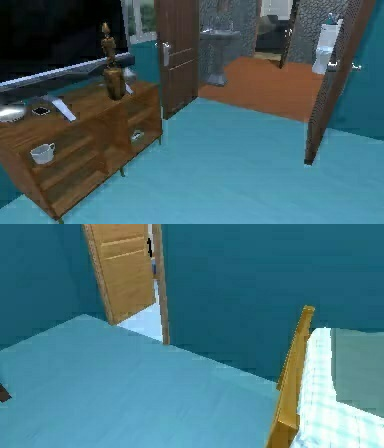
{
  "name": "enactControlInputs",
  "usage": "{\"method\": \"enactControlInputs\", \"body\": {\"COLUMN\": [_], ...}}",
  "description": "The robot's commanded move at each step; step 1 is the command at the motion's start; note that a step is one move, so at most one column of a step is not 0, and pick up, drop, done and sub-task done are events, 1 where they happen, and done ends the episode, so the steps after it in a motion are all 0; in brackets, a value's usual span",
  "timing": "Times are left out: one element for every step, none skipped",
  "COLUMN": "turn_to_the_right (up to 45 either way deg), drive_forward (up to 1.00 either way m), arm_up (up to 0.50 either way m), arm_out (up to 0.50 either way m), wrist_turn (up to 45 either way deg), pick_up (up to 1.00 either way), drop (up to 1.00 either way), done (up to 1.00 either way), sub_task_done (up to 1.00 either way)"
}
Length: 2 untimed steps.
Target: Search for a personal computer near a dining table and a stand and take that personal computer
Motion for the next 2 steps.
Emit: {"method": "enactControlInputs", "body": {"turn_to_the_right": [-45.0,-18.0], "drive_forward": [0.00,0.00], "arm_up": [0.00,0.00], "arm_out": [0.00,0.00], "wrist_turn": [0.0,0.0], "pick_up": [0.00,0.00], "drop": [0.00,0.00], "done": [0.00,0.00], "sub_task_done": [0.00,0.00]}}
